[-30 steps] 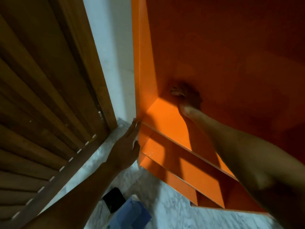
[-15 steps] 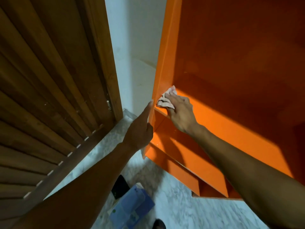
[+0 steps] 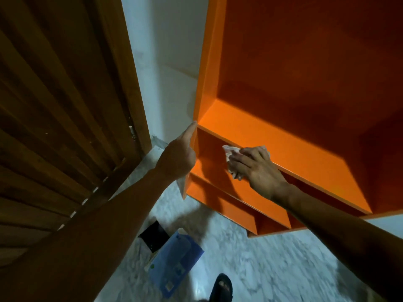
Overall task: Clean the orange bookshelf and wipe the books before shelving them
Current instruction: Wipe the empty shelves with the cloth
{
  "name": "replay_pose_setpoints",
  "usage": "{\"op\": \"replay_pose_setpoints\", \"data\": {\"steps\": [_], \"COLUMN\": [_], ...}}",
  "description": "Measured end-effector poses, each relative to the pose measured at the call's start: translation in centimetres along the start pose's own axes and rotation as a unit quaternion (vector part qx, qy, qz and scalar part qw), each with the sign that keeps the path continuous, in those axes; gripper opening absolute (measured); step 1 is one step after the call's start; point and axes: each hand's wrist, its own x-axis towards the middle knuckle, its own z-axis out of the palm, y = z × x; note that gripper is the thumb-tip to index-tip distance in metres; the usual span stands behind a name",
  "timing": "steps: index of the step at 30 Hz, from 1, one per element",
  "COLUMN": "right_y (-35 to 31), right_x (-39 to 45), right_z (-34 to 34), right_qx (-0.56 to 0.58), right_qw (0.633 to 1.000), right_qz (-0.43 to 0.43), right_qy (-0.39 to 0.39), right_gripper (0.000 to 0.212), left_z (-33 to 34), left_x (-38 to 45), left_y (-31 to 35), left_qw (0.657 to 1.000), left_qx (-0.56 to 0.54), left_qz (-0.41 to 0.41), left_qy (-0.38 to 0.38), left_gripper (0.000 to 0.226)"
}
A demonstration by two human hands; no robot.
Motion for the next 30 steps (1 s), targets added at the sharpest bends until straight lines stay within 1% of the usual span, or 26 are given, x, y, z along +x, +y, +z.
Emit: {"op": "replay_pose_setpoints", "data": {"steps": [1,3,5,7,10,12,14,16,18,19,21,23,24,26,28,30], "right_y": [0.4,1.1,1.9,2.6,2.6,2.4,2.1,1.8,1.8,1.9,2.8,3.5,3.6,3.2,2.5,1.6], "right_x": [-1.6,-4.9,-8.2,-11.2,-15.1,-17.4,-18.6,-19.5,-19.5,-19.4,-19.2,-18.9,-18.7,-18.2,-17.9,-17.2], "right_z": [-0.1,-0.4,-0.2,0.4,1.8,4.0,6.7,10.2,13.5,15.1,18.4,21.4,22.8,25.5,27.9,29.6], "right_qx": [-0.007,-0.011,-0.006,-0.007,0.003,0.025,0.065,0.104,0.129,0.141,0.17,0.229,0.253,0.256,0.174,0.083], "right_qw": [1.0,1.0,0.999,0.996,0.992,0.989,0.975,0.944,0.897,0.868,0.812,0.771,0.759,0.758,0.785,0.82], "right_qz": [0.003,0.021,0.051,0.086,0.127,0.149,0.211,0.314,0.421,0.473,0.555,0.588,0.594,0.597,0.595,0.566], "right_qy": [0.005,-0.008,-0.016,-0.006,-0.003,-0.003,0.002,0.011,0.033,0.044,0.064,0.087,0.088,0.06,0.014,0.021], "right_gripper": [0.047,0.057,0.064,0.07,0.08,0.071,0.066,0.072,0.075,0.072,0.056,0.038,0.033,0.028,0.034,0.039], "left_z": [0.8,2.7,5.1,7.8,12.1,15.7,18.7,21.7,24.3,25.4,27.7,29.6,30.4,31.6,32.5,33.1], "left_x": [-0.3,-1.2,-2.4,-4.0,-5.9,-6.7,-7.4,-7.7,-7.8,-7.9,-7.9,-7.7,-7.4,-6.9,-6.4,-5.7], "left_y": [-0.5,-1.4,-1.7,-1.4,-1.9,-3.1,-4.1,-5.0,-6.4,-7.3,-9.3,-11.7,-12.8,-14.6,-16.1,-17.4], "left_qw": [1.0,0.999,0.998,0.997,0.994,0.991,0.989,0.989,0.99,0.99,0.989,0.987,0.984,0.977,0.974,0.976], "left_qx": [-0.009,-0.014,0.01,0.036,0.038,0.037,0.041,0.046,0.057,0.066,0.093,0.132,0.157,0.203,0.222,0.217], "left_qz": [-0.012,-0.042,-0.067,-0.072,-0.092,-0.096,-0.101,-0.089,-0.067,-0.059,-0.036,-0.014,0.001,0.026,0.025,0.034], "left_qy": [0.002,0.001,-0.006,-0.02,-0.052,-0.08,-0.102,-0.112,-0.111,-0.111,-0.105,-0.094,-0.086,-0.058,-0.031,0.005], "left_gripper": [0.072,0.072,0.069,0.067,0.065,0.066,0.064,0.063,0.062,0.061,0.058,0.056,0.054,0.054,0.057,0.058]}}
